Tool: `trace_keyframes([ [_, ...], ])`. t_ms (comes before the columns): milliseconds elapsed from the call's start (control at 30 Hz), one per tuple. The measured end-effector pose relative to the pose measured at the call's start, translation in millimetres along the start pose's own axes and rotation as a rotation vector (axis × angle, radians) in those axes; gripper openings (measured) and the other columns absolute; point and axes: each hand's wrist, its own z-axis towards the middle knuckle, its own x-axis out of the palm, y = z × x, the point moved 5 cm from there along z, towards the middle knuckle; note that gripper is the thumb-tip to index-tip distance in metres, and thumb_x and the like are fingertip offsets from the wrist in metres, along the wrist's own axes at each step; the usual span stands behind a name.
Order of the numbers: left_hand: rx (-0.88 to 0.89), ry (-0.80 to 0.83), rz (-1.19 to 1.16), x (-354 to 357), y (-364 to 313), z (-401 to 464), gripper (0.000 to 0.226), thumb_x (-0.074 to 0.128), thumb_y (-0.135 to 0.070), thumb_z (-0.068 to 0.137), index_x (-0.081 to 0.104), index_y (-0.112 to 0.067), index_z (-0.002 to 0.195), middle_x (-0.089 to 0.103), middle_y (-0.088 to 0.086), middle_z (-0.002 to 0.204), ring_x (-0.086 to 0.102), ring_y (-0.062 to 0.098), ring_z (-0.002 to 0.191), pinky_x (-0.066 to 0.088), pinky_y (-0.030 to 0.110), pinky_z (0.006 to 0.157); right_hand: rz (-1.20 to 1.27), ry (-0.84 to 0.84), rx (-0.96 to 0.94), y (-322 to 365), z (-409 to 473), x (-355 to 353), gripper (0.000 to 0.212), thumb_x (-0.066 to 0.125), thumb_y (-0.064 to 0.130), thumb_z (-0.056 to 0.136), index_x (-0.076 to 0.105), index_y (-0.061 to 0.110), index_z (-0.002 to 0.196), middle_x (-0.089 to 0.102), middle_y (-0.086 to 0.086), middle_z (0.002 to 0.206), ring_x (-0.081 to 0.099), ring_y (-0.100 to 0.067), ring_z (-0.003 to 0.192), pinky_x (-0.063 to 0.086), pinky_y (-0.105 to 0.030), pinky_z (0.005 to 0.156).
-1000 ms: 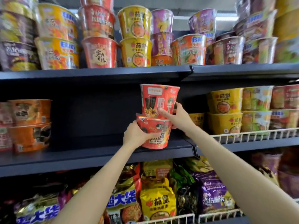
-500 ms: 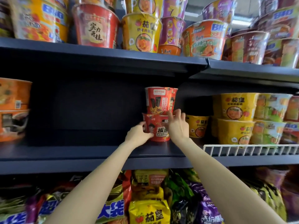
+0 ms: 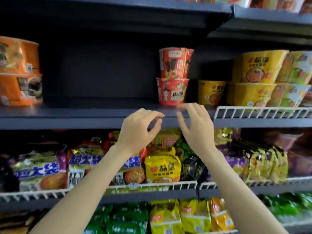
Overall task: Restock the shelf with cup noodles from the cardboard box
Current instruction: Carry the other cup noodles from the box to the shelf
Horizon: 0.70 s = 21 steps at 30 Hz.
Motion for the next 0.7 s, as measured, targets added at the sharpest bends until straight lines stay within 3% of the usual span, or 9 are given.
trace_keyframes([
  [100,0.013,-0.157,-0.021,-15.6,-23.5,-52.7,0.019,0.055,-0.017,0.089,0.069,-0.009,0.081,0.066,0.000,0.075,0.057,0.017,0.071,0.046,0.026,0.065,0.082,0.017,-0.006,28.1,-59.1,-17.6,0.020,0.051,0.020,0.095,0.065,0.009,0.104,0.067,0.000,0.092,0.062,-0.017,0.082,0.050,-0.027,0.067],
  [200,-0.087,-0.101,-0.072,-18.2,-40.1,-124.0,0.022,0.053,-0.015,0.089,0.067,-0.005,0.075,0.061,0.003,0.067,0.053,0.020,0.064,0.042,0.028,0.061,0.102,0.173,0.012,46.1,-131.3,-18.9,0.022,0.049,0.020,0.096,0.065,0.010,0.107,0.067,0.000,0.087,0.062,-0.013,0.070,0.047,-0.023,0.054],
  [333,-0.340,0.249,-0.188,-2.6,-56.1,-246.9,0.015,0.055,-0.018,0.089,0.068,-0.011,0.085,0.064,-0.002,0.074,0.058,0.015,0.073,0.046,0.023,0.071,0.148,0.497,0.120,60.0,-250.1,-6.5,0.025,0.044,0.022,0.094,0.063,0.014,0.109,0.066,0.002,0.085,0.055,-0.010,0.056,0.031,-0.017,0.044],
  [400,-0.458,0.448,-0.222,4.6,-66.1,-313.4,0.012,0.056,-0.018,0.088,0.067,-0.014,0.089,0.065,-0.005,0.083,0.058,0.013,0.082,0.044,0.020,0.078,0.155,0.705,0.234,63.7,-319.9,0.4,0.026,0.043,0.023,0.092,0.063,0.018,0.108,0.066,0.001,0.088,0.059,-0.014,0.054,0.033,-0.021,0.043],
  [467,-0.580,0.632,-0.257,10.1,-78.3,-375.1,0.013,0.053,-0.022,0.088,0.066,-0.019,0.091,0.065,-0.008,0.087,0.058,0.012,0.086,0.046,0.023,0.078,0.147,0.977,0.366,66.4,-390.7,5.3,0.025,0.047,0.023,0.092,0.061,0.021,0.113,0.066,-0.001,0.103,0.066,-0.023,0.067,0.043,-0.029,0.049],
  [533,-0.734,0.800,-0.286,15.1,-91.1,-430.2,0.019,0.050,-0.029,0.088,0.066,-0.022,0.095,0.066,-0.011,0.091,0.059,0.010,0.087,0.048,0.026,0.076,0.132,1.258,0.489,66.3,-456.6,6.5,0.027,0.048,0.024,0.095,0.056,0.022,0.120,0.061,-0.001,0.118,0.064,-0.030,0.091,0.046,-0.036,0.064],
  [600,-0.942,0.931,-0.314,21.2,-102.2,-483.8,0.021,0.052,-0.029,0.088,0.067,-0.021,0.100,0.066,-0.013,0.096,0.060,0.002,0.084,0.044,0.011,0.072,0.105,1.478,0.546,65.3,-510.2,6.0,0.030,0.042,0.027,0.095,0.053,0.022,0.123,0.059,-0.002,0.123,0.061,-0.033,0.099,0.044,-0.036,0.071],
  [700,-1.269,1.109,-0.346,35.3,-115.1,-569.2,0.019,0.058,-0.016,0.090,0.063,-0.020,0.108,0.064,-0.012,0.098,0.056,-0.007,0.079,0.038,0.001,0.069,0.125,1.590,0.679,61.4,-567.6,7.7,0.031,0.042,0.026,0.093,0.057,0.022,0.120,0.063,-0.002,0.119,0.060,-0.031,0.101,0.045,-0.034,0.075],
])
